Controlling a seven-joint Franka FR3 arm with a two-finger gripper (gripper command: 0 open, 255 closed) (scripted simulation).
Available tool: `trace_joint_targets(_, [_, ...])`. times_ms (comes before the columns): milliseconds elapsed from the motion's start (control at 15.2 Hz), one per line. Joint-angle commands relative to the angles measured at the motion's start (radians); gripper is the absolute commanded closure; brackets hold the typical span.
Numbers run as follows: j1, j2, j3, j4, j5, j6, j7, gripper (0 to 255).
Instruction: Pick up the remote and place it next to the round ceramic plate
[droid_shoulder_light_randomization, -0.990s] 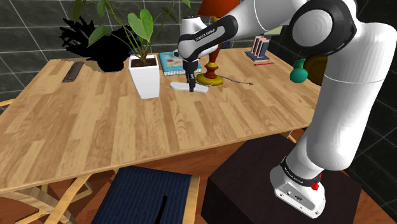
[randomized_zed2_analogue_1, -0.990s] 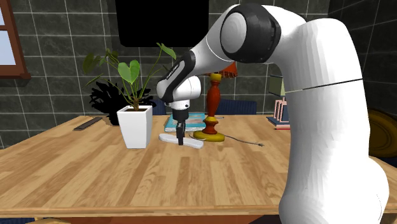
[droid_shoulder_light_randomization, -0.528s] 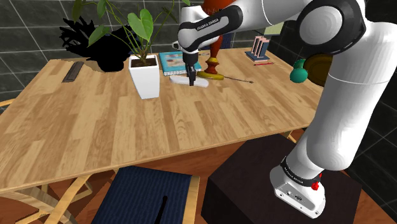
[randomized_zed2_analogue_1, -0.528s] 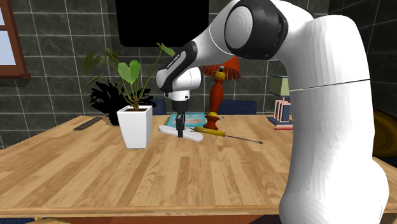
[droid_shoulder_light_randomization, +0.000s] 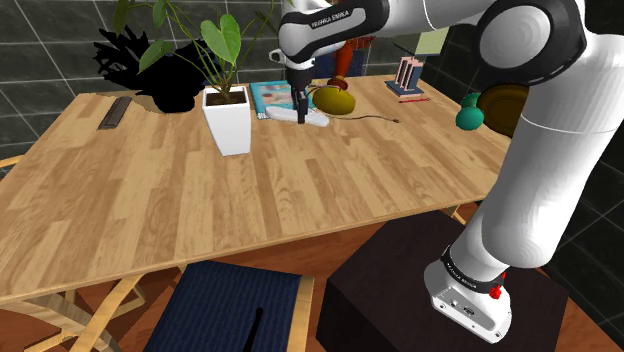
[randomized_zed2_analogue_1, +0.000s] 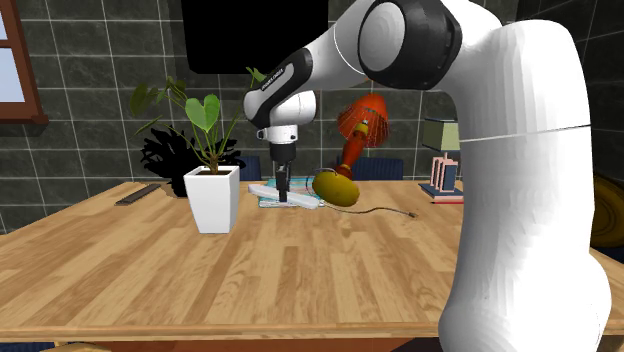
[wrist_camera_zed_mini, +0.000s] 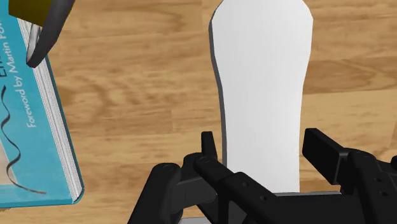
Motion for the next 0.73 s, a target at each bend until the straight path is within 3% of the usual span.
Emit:
trace_joint_targets(0, [0.0, -0.006, 0.0, 0.018, 0.0, -0.024, 0.0, 255])
trace_joint_targets(660, [0.0, -0.024, -0.001, 0.129, -0.002, -0.153, -0.001, 255])
